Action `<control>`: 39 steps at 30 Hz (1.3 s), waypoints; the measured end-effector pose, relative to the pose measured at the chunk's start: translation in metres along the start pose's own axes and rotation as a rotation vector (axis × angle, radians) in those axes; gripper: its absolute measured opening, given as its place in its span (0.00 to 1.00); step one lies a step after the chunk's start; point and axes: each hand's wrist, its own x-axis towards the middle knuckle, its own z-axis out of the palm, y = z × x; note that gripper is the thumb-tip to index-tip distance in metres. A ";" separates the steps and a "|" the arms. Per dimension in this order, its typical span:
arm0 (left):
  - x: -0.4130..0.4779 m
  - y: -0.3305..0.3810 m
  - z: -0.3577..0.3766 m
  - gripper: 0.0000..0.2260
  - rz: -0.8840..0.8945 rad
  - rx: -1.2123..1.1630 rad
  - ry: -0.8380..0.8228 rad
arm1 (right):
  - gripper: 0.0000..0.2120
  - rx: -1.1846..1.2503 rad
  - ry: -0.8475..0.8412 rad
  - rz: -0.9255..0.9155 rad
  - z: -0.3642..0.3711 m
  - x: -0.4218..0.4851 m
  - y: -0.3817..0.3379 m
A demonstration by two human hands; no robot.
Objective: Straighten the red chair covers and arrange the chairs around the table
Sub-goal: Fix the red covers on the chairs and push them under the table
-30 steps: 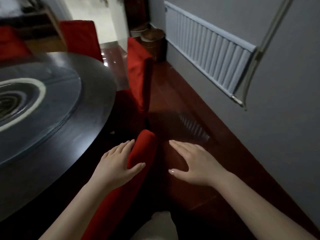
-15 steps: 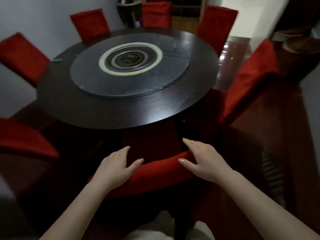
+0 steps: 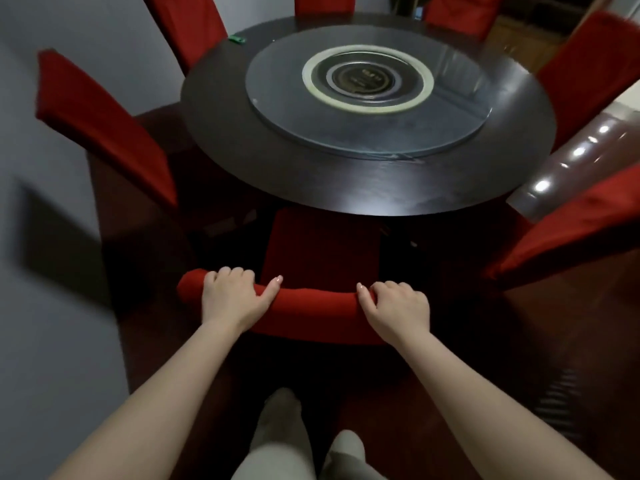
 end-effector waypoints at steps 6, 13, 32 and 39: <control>0.004 -0.010 0.007 0.23 0.093 -0.075 0.108 | 0.26 -0.017 0.039 0.021 0.001 0.009 0.001; 0.025 -0.036 0.010 0.23 0.220 -0.086 0.128 | 0.29 -0.043 0.057 0.129 0.005 0.017 -0.022; 0.122 -0.145 0.015 0.24 0.399 -0.093 0.203 | 0.30 0.079 0.124 0.192 0.013 0.052 -0.134; 0.101 -0.132 0.015 0.23 0.371 -0.095 0.198 | 0.25 0.015 0.104 0.206 0.017 0.041 -0.125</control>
